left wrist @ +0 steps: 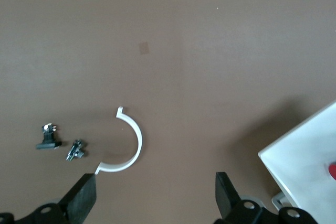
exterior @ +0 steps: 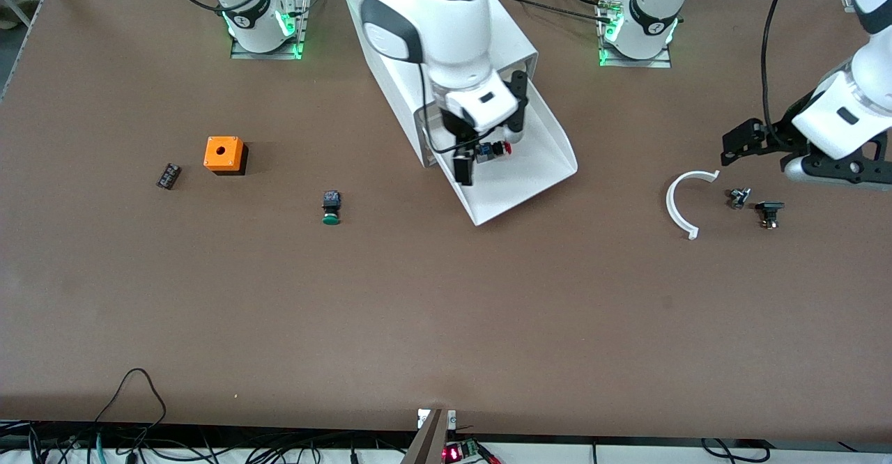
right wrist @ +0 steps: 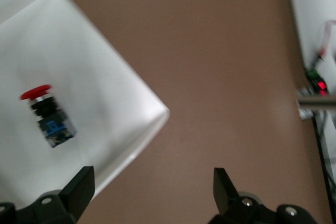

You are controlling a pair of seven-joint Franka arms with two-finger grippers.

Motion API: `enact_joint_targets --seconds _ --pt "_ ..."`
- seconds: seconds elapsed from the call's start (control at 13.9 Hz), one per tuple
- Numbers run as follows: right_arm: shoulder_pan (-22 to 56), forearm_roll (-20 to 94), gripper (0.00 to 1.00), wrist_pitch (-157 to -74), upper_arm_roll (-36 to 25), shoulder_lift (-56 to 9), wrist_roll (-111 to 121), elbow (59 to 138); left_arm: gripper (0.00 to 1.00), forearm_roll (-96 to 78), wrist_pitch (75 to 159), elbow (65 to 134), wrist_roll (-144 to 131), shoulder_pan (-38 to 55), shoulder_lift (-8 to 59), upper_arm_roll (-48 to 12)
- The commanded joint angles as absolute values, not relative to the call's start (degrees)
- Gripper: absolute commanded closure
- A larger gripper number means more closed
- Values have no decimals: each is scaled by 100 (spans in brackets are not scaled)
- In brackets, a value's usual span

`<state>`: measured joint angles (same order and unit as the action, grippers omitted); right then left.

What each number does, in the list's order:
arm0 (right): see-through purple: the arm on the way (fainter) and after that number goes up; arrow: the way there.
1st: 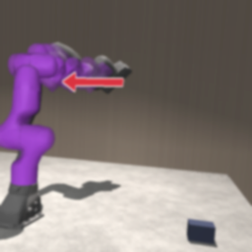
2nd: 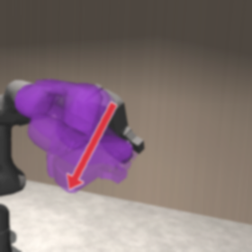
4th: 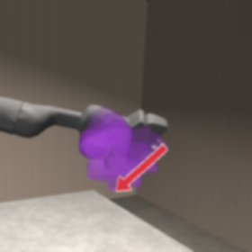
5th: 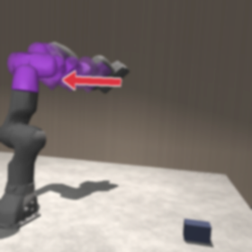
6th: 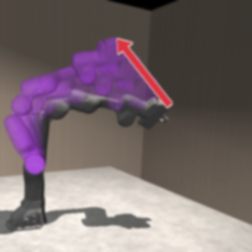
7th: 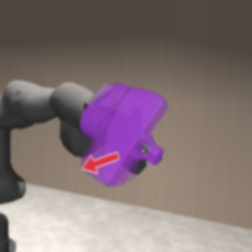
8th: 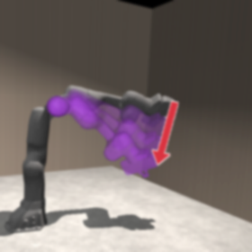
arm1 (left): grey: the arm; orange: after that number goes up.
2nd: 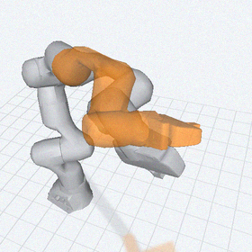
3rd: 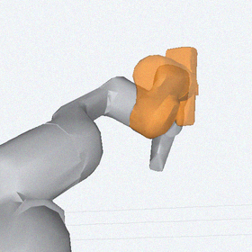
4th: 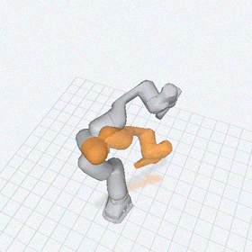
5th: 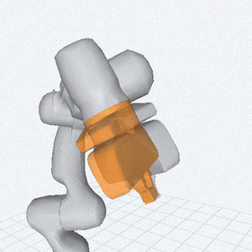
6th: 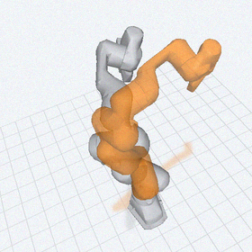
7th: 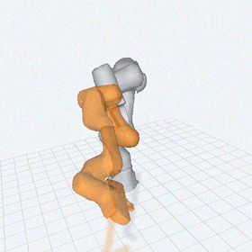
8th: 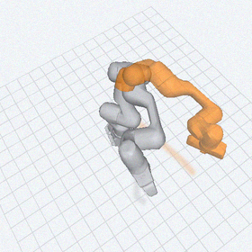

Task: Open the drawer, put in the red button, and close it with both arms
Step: 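Lower the red button into the drawer and open the right gripper, then push the drawer shut with the left gripper while the right gripper withdraws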

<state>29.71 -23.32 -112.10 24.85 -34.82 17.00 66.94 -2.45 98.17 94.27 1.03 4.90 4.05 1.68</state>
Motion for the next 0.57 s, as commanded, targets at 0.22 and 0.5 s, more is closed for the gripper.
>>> enact_joint_targets --seconds 0.22,0.5 --pt "1708 -2303 0 -11153 2505 -3025 -541 7178 0 -545 11204 10282 -1174 562 790 -183" --pt "942 -2267 0 -11004 2514 -2892 -2291 7610 0 -545 12065 10669 -2668 965 1264 -404"
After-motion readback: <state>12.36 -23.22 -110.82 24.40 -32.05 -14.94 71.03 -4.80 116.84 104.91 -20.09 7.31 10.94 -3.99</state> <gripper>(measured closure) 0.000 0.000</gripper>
